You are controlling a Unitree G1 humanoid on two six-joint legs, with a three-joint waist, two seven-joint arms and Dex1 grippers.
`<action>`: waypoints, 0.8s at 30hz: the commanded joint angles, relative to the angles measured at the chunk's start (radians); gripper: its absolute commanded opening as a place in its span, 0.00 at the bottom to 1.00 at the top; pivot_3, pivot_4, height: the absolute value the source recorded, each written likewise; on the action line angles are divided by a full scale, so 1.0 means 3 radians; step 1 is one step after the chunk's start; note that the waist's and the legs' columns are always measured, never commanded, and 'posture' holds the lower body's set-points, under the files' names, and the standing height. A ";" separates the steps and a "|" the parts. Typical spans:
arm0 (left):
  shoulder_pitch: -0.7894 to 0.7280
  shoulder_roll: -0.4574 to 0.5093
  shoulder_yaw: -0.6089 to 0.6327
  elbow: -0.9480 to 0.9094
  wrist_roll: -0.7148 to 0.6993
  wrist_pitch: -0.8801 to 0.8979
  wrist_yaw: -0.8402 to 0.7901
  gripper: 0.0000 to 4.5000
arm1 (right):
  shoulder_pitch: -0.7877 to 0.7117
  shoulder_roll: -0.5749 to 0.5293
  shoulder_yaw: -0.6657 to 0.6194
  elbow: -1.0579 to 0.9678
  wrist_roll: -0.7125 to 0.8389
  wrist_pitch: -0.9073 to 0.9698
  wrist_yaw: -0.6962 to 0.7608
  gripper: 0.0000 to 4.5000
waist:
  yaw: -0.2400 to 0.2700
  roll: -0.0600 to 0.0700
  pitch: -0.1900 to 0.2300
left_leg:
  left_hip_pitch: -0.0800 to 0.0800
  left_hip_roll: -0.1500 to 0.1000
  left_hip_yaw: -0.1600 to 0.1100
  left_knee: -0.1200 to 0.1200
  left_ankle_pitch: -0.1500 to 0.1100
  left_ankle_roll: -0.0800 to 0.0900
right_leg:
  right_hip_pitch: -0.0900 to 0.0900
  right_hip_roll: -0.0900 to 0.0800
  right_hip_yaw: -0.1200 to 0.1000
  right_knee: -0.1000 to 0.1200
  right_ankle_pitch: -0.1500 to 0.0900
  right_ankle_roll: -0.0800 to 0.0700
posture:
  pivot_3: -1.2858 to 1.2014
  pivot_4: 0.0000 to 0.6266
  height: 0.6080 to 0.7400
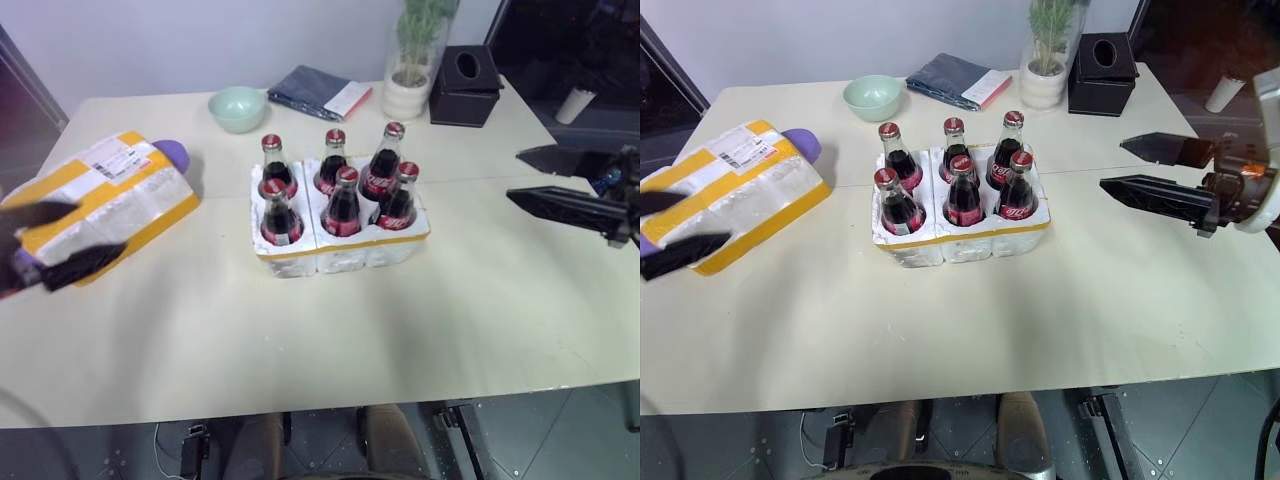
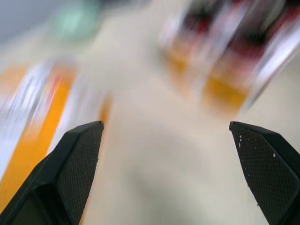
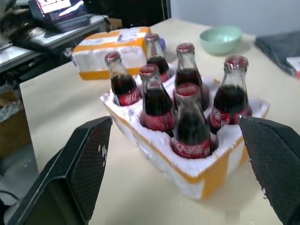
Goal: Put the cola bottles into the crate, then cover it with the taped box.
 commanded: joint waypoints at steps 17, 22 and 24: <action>-0.0635 -0.0260 -0.2121 0.2349 0.2773 -0.2369 0.2616 1.00 | -0.0027 -0.0025 -0.0121 -0.0230 0.0150 -0.0189 -0.0086 0.97 | 0.0083 -0.0013 -0.0007 | -0.0016 0.0000 0.0010 0.0000 0.0001 -0.0002 | -0.0009 -0.0014 -0.0006 0.0000 0.0009 0.0016 | 0.52 0.24 1.00; -0.1131 -0.0312 -0.2503 0.2925 0.2939 -0.2567 0.2982 1.00 | 0.0047 -0.0089 -0.0251 -0.0339 0.0262 -0.0104 -0.0121 0.97 | 0.0103 -0.0016 -0.0010 | -0.0014 0.0000 0.0010 0.0002 0.0001 -0.0002 | -0.0008 -0.0013 -0.0006 0.0002 0.0009 0.0017 | 0.52 0.24 1.00; -0.1416 -0.0333 -0.2663 0.3213 0.3006 -0.2690 0.3124 1.00 | 0.0122 -0.0114 -0.0350 -0.0392 0.0300 -0.0062 -0.0105 0.97 | 0.0125 -0.0020 -0.0012 | -0.0015 0.0000 0.0007 0.0004 0.0001 -0.0002 | -0.0006 -0.0013 -0.0008 0.0002 0.0012 0.0022 | 0.52 0.24 1.00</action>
